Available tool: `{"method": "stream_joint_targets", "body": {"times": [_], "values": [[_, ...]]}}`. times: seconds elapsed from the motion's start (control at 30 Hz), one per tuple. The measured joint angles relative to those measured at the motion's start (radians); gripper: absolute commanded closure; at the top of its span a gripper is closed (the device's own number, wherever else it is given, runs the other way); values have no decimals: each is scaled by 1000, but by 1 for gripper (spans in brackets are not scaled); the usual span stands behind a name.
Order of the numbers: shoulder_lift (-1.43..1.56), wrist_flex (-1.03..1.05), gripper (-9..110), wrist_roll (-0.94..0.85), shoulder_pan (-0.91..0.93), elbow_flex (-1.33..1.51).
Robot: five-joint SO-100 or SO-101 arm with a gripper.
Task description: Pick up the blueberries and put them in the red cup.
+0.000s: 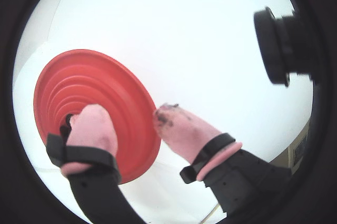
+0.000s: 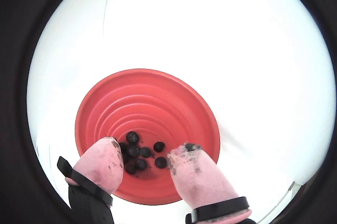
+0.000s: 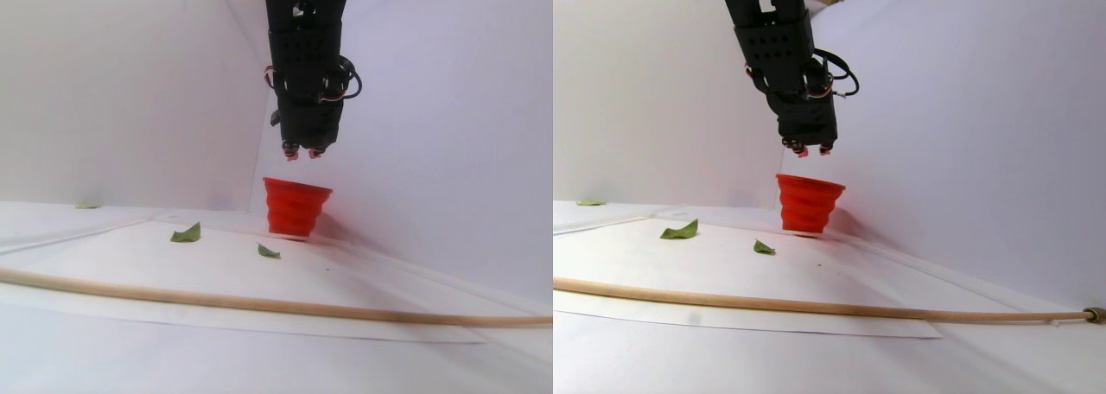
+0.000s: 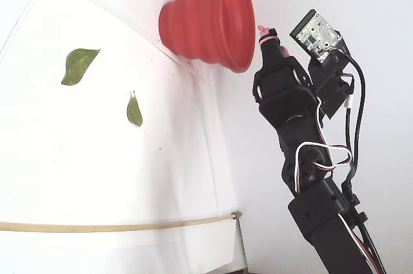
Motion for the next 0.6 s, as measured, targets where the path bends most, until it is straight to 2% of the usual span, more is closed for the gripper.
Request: {"method": "stream_joint_targets", "body": {"times": [0.6], "values": [[170, -21, 85, 0, -12, 255]]}}
